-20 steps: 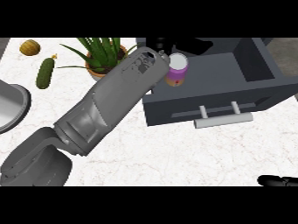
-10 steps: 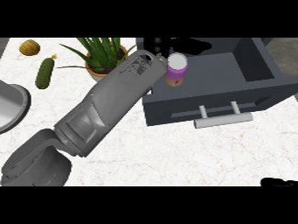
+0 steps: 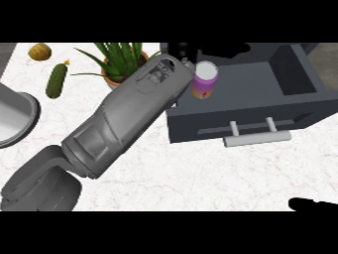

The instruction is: Pick up the can, place it into the drawer and close the drawer

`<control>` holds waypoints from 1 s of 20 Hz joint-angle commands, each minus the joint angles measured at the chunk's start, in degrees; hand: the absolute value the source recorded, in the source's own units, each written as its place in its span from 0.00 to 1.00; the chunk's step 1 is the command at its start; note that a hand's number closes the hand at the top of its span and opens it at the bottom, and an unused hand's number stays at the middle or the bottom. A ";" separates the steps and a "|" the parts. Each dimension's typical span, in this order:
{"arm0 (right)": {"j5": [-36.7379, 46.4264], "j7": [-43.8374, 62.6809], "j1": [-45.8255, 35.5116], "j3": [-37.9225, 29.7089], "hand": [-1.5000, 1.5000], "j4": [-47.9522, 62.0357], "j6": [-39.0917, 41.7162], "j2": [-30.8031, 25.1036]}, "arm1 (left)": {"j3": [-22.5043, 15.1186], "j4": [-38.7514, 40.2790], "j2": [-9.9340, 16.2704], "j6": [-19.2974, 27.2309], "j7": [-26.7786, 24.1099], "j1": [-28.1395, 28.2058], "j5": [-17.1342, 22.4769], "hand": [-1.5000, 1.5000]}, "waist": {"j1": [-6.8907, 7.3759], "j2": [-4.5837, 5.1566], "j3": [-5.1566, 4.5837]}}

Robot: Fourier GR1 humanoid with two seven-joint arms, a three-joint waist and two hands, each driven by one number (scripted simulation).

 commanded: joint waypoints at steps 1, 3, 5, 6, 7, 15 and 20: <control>6.78 -3.50 0.15 0.96 0.00 0.86 -0.29 -2.33 | 1.86 -0.40 0.00 -0.19 -2.50 -0.06 1.99 0.00 | 1.59 -0.32 -0.01; 12.63 -2.21 -2.85 2.56 0.00 2.96 -1.08 -4.17 | 1.22 -1.18 0.00 0.21 -3.72 0.41 1.46 0.00 | 3.25 -0.47 -0.06; 17.45 -3.14 -2.31 5.21 0.00 3.54 -1.94 -4.33 | 1.47 0.68 0.00 1.24 -2.00 -2.28 1.78 0.00 | 2.71 -0.42 -0.02; 20.74 -4.11 -1.76 7.32 0.00 3.31 -2.34 -4.64 | -0.04 -1.89 0.00 2.72 -2.29 -1.12 1.88 0.00 | 2.69 -0.63 -0.02; 21.94 -3.31 -2.72 6.13 0.00 3.74 -2.55 -5.82 | -0.17 -2.09 0.00 3.51 -0.08 -2.08 2.23 0.00 | 3.12 -0.87 -0.03; 40.57 -4.09 -7.04 15.12 0.00 18.86 -10.17 -4.12 | 1.16 -1.31 0.56 0.61 2.18 -3.09 0.08 0.00 | 6.24 -1.34 -0.05; 48.64 -2.00 -11.50 17.70 0.00 30.01 -16.36 -0.80 | 0.85 -6.92 2.90 2.36 3.72 0.20 -1.61 0.00 | 7.27 -1.65 -0.07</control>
